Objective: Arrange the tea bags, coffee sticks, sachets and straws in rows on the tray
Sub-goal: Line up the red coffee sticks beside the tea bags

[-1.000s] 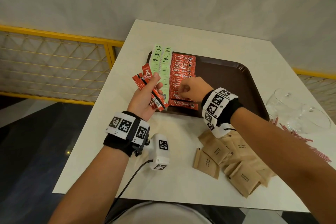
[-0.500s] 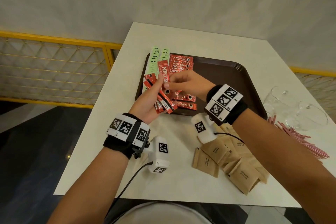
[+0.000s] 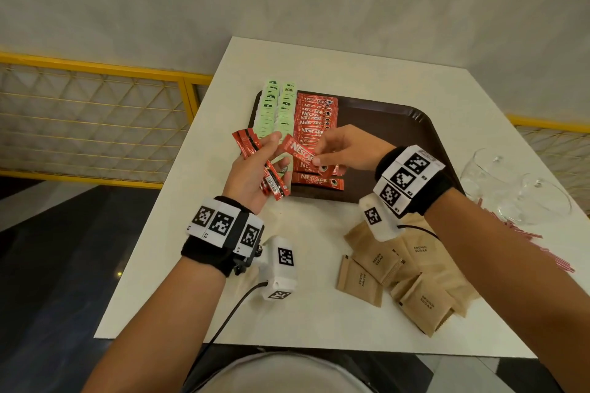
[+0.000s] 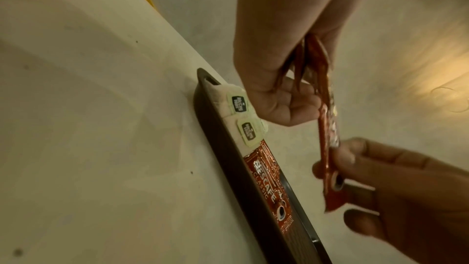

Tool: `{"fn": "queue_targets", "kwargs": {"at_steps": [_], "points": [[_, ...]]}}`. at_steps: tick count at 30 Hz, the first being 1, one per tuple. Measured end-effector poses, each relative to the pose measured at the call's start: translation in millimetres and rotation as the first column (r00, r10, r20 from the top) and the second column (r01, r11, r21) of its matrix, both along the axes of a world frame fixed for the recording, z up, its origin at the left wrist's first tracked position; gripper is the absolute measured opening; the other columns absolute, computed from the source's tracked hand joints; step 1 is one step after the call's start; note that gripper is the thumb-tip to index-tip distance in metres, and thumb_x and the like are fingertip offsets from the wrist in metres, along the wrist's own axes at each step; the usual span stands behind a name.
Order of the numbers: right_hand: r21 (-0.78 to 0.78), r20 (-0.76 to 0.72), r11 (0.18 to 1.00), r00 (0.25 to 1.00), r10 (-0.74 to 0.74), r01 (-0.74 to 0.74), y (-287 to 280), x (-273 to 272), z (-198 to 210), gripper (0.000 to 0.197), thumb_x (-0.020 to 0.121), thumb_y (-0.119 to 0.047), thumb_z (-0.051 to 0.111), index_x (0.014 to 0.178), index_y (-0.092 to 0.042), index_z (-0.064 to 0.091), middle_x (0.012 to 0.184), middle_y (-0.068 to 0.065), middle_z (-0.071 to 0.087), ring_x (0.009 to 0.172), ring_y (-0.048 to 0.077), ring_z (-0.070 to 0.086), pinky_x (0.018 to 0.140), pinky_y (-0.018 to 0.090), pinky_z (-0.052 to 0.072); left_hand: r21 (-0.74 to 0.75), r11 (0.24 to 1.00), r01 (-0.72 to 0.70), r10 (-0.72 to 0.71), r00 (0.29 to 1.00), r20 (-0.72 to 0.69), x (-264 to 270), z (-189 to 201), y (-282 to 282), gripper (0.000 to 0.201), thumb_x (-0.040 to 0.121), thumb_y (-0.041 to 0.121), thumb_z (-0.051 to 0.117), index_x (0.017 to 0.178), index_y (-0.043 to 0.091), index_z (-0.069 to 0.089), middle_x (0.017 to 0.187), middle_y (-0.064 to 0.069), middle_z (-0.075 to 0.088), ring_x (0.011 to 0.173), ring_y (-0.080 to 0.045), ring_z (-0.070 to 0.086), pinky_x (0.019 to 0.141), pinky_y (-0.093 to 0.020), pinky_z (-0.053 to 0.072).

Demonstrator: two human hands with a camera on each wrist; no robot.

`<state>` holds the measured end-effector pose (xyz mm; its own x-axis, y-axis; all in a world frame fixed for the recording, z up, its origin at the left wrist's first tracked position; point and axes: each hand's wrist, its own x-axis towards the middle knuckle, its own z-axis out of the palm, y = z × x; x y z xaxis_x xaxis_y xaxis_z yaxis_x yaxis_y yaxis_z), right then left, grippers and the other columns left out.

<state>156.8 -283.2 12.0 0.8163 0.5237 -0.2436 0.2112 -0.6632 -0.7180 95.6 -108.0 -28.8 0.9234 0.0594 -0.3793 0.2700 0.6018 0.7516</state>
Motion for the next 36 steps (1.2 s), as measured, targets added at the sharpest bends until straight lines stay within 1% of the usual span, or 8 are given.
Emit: {"fn": "queue_targets", "kwargs": {"at_steps": [4,8,11,14,19,29,32,36], "points": [[-0.323,0.018,0.946,1.000,0.024,-0.017,-9,2,-12,0.014,0.084,-0.020,0.068,0.095,-0.011,0.066,0.073,-0.008,0.057,0.064,0.005,0.056,0.054,0.015,0.046,-0.018,0.999,-0.049,0.049,0.999,-0.012,1,0,4,0.010,0.085,0.027,0.067,0.092,0.021,0.065,0.079,0.004,0.065,0.061,-0.008,0.063,0.055,-0.025,0.052],[-0.484,0.088,0.873,0.990,0.112,-0.056,-6,-2,-26,0.017,0.082,-0.020,0.070,0.098,-0.012,0.069,0.084,-0.009,0.058,0.082,0.009,0.053,0.076,0.021,0.040,-0.014,0.998,-0.062,0.062,0.998,-0.012,1,2,4,0.007,0.085,0.027,0.067,0.089,0.022,0.064,0.077,0.005,0.064,0.059,-0.008,0.062,0.052,-0.023,0.050],[-0.498,0.133,0.867,0.988,0.083,-0.006,-2,3,-28,0.010,0.081,-0.020,0.071,0.089,-0.017,0.066,0.084,-0.008,0.058,0.086,0.012,0.055,0.079,0.026,0.045,-0.014,0.998,-0.060,0.059,0.998,-0.017,1,3,2,0.008,0.085,0.028,0.067,0.089,0.022,0.064,0.078,0.004,0.064,0.061,-0.009,0.061,0.051,-0.023,0.049],[-0.510,0.179,0.858,0.983,0.035,0.062,-3,9,-27,0.011,0.080,-0.020,0.072,0.084,-0.019,0.062,0.088,-0.004,0.057,0.088,0.016,0.056,0.079,0.029,0.047,0.006,0.998,-0.059,0.059,0.998,-0.017,1,3,4,0.009,0.085,0.028,0.066,0.091,0.022,0.064,0.079,0.004,0.063,0.063,-0.009,0.059,0.051,-0.024,0.048],[-0.502,0.213,0.860,0.977,0.020,0.092,-2,12,-30,0.011,0.082,-0.022,0.069,0.087,-0.019,0.060,0.093,-0.003,0.057,0.089,0.017,0.057,0.077,0.028,0.047,0.017,0.998,-0.063,0.063,0.998,-0.010,2,4,7,0.012,0.086,0.028,0.066,0.095,0.021,0.065,0.082,0.003,0.062,0.066,-0.010,0.057,0.053,-0.024,0.047],[-0.490,0.275,0.869,0.958,0.081,0.067,7,10,-34,0.015,0.085,-0.021,0.065,0.098,-0.014,0.061,0.095,-0.003,0.052,0.091,0.017,0.054,0.078,0.026,0.044,0.010,0.999,-0.049,0.049,0.999,-0.020,3,2,4,0.010,0.086,0.027,0.066,0.093,0.020,0.065,0.079,0.003,0.062,0.061,-0.009,0.057,0.050,-0.023,0.048],[-0.493,0.285,0.868,0.954,0.095,0.061,7,10,-35,0.015,0.086,-0.020,0.064,0.099,-0.013,0.061,0.094,-0.003,0.050,0.089,0.017,0.053,0.077,0.027,0.044,0.005,0.999,-0.041,0.042,0.999,-0.016,3,2,3,0.012,0.087,0.028,0.065,0.094,0.018,0.064,0.069,0.004,0.059,0.052,-0.006,0.055,0.048,-0.022,0.047],[-0.504,0.293,0.862,0.949,0.119,0.047,7,9,-36,0.014,0.086,-0.021,0.063,0.098,-0.015,0.059,0.092,-0.004,0.049,0.088,0.016,0.052,0.076,0.027,0.043,-0.018,1.000,-0.004,0.004,1.000,-0.014,2,4,-2,0.021,0.087,0.036,0.060,0.092,0.016,0.062,0.053,0.007,0.048,0.042,-0.004,0.046,0.045,-0.019,0.044]]}}
